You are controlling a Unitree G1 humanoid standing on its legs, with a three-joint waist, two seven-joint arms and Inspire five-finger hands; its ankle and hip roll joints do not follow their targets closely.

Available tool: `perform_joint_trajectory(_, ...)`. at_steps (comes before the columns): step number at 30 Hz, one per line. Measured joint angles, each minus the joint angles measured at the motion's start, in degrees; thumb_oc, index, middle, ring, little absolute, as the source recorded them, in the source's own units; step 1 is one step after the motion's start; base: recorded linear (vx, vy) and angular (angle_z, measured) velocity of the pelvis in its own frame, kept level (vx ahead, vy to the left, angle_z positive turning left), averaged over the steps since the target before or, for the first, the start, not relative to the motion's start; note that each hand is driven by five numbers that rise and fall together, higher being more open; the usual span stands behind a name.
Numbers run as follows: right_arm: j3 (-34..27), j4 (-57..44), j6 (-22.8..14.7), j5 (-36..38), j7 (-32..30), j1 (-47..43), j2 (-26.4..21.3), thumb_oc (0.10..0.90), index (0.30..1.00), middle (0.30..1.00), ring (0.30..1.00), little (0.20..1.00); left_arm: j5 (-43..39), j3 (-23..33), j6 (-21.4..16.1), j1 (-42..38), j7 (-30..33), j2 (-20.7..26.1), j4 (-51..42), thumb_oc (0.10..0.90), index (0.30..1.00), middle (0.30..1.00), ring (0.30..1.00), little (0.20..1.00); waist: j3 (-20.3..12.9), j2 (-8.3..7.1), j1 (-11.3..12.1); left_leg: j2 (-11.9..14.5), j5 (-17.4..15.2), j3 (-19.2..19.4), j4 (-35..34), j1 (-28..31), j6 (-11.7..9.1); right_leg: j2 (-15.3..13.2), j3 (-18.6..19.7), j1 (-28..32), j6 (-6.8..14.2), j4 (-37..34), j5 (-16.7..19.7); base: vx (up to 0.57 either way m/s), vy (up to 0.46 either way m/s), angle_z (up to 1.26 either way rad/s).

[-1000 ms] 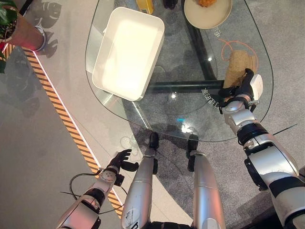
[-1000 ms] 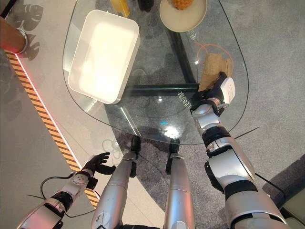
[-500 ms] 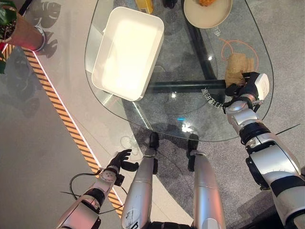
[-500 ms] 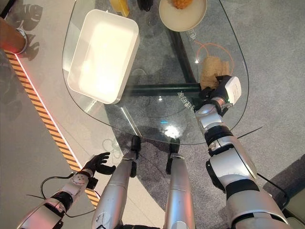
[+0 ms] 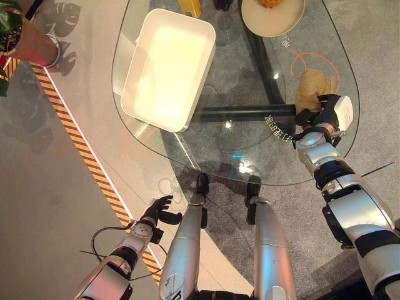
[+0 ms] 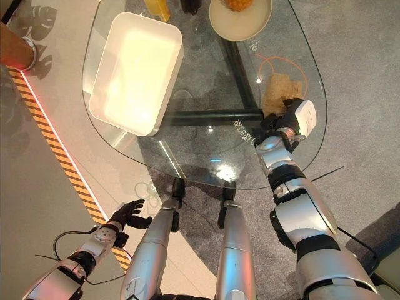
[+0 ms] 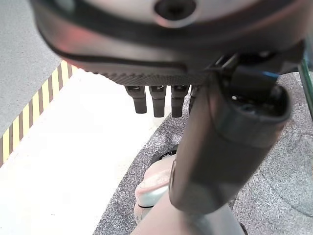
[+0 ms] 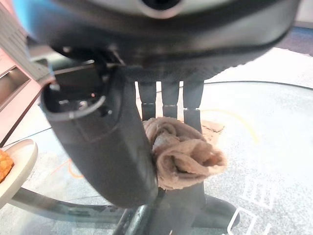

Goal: Wipe the table with a cloth and put it in the basket.

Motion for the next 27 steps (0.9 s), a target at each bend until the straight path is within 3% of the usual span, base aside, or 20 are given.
perform_joint_trajectory(10,3.3,-1.7,0.0,-2.7,2.7,0.1,-0.9,0.1,0.3,0.3,0.3,0.2,0.0,0.2,0.0,0.0,0.0,0.0,-0.1,0.8,0.9,0.9,0.9,0.9,0.0,0.1,-0.3,0.1,0.0,0.0,-0.1,-0.3,0.0,0.1,0.0,-0.3,0.0,-0.3,0.0,0.0,0.0,0.0)
perform_joint_trajectory(27,9.9,-8.4,0.4,-14.7,10.3,0.5,-3.0,0.1,0.3,0.3,0.3,0.2,0.1,0.2,1.2,0.0,0.3,0.0,-0.8,0.8,0.9,0.9,0.9,0.9,0.0,0.43,-0.5,0.6,0.7,-0.3,-1.2,-0.8,-0.8,0.3,-0.3,-1.2,-0.2,-0.4,0.1,0.0,0.0,0.0)
